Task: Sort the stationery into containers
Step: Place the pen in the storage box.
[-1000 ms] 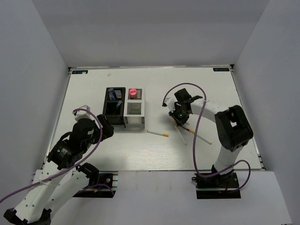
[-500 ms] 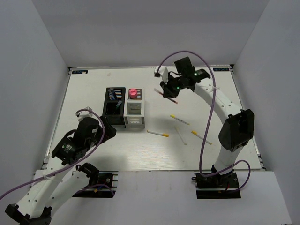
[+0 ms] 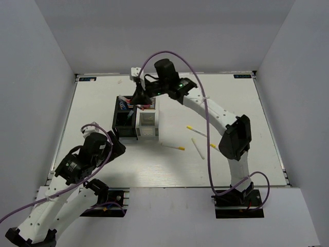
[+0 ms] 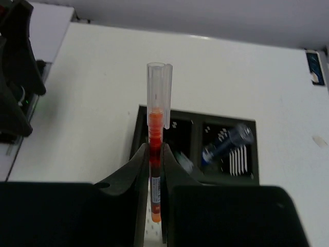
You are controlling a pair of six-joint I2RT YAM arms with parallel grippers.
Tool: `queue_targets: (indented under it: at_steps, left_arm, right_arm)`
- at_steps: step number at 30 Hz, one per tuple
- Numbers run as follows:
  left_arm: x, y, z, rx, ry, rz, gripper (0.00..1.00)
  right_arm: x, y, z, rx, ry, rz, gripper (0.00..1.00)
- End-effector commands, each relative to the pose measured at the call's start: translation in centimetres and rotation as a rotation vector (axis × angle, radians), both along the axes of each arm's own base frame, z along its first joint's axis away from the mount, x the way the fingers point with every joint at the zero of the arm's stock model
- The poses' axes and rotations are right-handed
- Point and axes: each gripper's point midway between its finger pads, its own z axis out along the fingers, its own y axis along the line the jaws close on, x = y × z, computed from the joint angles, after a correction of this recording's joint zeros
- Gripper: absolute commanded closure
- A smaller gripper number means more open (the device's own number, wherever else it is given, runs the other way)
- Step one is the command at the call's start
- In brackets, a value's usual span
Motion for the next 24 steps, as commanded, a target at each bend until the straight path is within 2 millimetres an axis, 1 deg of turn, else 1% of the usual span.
queue_targets:
  at_steps: [1,2,3,4,5,6,7,8,9,10,11,12,13,14,16,17,19,20,21,24]
  left_arm:
    - [-0.4,0.7,1.4,-0.020,-0.024,0.034,0.00]
    - [-0.7,0.9,1.4,-0.019,-0.023,0.034,0.00]
    - [-0.9,1.0,1.6,-0.028,-0.026,0.041,0.00]
    - [-0.9,1.0,1.7,-0.028,-0.026,0.041,0.00]
    - [-1.1,1.1,1.5,-0.023,-0.016,0.041,0.00]
    - [-1.1,1.1,1.6,-0.034,-0.023,0.047,0.00]
    - [-1.1,1.1,1.6,-0.034,-0.023,0.047,0.00]
    - [-1.3,1.2,1.5,-0.029,-0.016,0.047,0.00]
    - [-1.2,1.1,1.9,-0.035,-0.024,0.047,0.00]
    - [-1.2,1.1,1.9,-0.035,-0.025,0.047,0.00]
    - [-1.2,1.1,1.8,-0.030,-0.017,0.047,0.00]
    - [-1.1,1.1,2.1,-0.035,-0.024,0.047,0.00]
    - [-1.1,1.0,2.0,-0.030,-0.017,0.047,0.00]
    - [-0.9,0.9,2.4,-0.039,-0.032,0.047,0.00]
    - [-0.8,0.9,2.3,-0.033,-0.022,0.047,0.00]
    - [-0.6,0.8,2.4,-0.039,-0.031,0.047,0.00]
    - [-0.6,0.6,2.6,-0.038,-0.029,0.034,0.00]
    - [-0.6,0.6,2.6,-0.038,-0.029,0.034,0.00]
    - [-0.6,0.6,2.6,-0.038,-0.029,0.034,0.00]
    - [-0.5,0.6,3.0,-0.043,-0.036,0.034,0.00]
  right_arm:
    - [-1.1,3.7,3.0,0.179,0.012,0.094,1.00]
    - [-2.3,4.7,2.8,0.190,0.026,0.136,1.00]
    - [-2.0,5.6,2.7,0.218,0.055,0.131,1.00]
    - [-2.0,6.1,3.2,0.249,0.039,0.136,1.00]
    - [-2.4,6.7,3.2,0.260,0.043,0.148,1.00]
    - [-2.4,7.6,3.1,0.293,0.035,0.163,1.00]
    - [-2.5,7.9,2.7,0.296,0.067,0.161,1.00]
    - [-2.7,8.4,2.9,0.319,0.079,0.169,1.00]
    - [-2.4,9.0,1.7,0.327,0.087,0.182,1.00]
    - [-2.5,9.2,0.8,0.316,0.136,0.177,1.00]
    - [-2.3,9.3,0.6,0.328,0.151,0.174,1.00]
    - [-1.9,9.7,-0.6,0.329,0.159,0.181,1.00]
    - [-2.0,9.8,-1.2,0.329,0.177,0.186,1.00]
    - [-1.3,9.9,-3.0,0.312,0.195,0.174,0.99]
    - [-1.5,10.2,-3.7,0.307,0.192,0.181,0.99]
    - [-1.1,10.5,-5.1,0.292,0.200,0.175,0.97]
    - [-0.8,10.7,-5.7,0.288,0.205,0.166,0.97]
    - [-0.4,10.8,-5.0,0.300,0.191,0.166,0.96]
    - [-0.4,11.0,-5.8,0.291,0.196,0.166,0.96]
    - [0.0,11.0,-6.3,0.282,0.200,0.145,0.87]
